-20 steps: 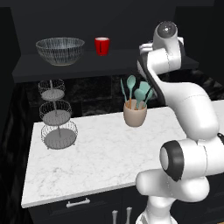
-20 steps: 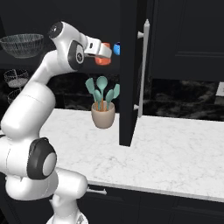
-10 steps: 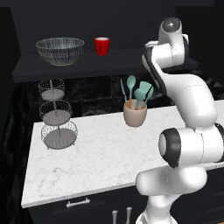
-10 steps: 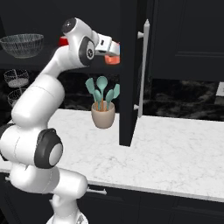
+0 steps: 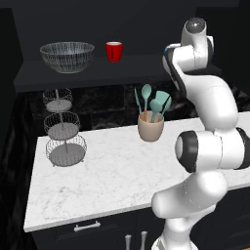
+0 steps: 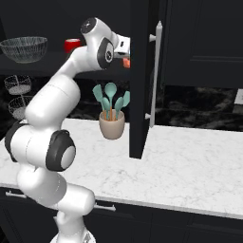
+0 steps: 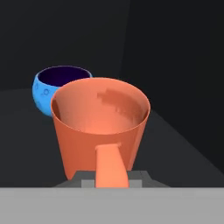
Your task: Gather all objects into one cabinet and sort the glasses and bowls to opposite sides.
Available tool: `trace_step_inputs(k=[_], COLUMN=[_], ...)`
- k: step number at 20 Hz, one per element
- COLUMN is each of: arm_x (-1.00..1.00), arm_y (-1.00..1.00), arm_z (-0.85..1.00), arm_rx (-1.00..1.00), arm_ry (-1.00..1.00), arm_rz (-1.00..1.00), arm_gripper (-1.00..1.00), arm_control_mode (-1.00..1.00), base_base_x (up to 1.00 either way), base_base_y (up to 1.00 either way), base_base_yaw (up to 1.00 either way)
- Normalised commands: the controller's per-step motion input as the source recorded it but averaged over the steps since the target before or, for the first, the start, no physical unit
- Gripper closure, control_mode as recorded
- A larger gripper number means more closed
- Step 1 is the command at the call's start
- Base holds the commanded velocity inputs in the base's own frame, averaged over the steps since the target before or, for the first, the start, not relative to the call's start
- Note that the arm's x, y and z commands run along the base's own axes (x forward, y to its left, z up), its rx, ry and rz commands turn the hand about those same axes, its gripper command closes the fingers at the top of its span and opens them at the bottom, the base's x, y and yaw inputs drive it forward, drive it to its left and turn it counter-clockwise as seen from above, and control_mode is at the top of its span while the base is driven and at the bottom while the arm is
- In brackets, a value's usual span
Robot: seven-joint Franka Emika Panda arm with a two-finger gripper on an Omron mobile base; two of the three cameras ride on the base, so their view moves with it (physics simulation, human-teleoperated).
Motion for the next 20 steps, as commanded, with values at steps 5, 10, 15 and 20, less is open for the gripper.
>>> trace_step_inputs(k=[5,10,15,20], arm_x=[0.53,0.52,0.33,0.15], arm_y=[-0.05,-0.07,-0.19,-0.19], arm_z=[0.00,0.00,0.00,-0.01], arm_rx=[0.00,0.00,0.00,0.00], arm_ry=[0.00,0.00,0.00,0.00], arm_rz=[0.00,0.00,0.00,0.00], arm_gripper=[1.00,1.00,1.00,1.00], arm_control_mode=[-1.00,-1.00,-1.00,-1.00], base_base_x=[0.00,0.00,0.00,0.00], base_base_y=[0.00,0.00,0.00,0.00], base_base_yaw=[0.00,0.00,0.00,0.00])
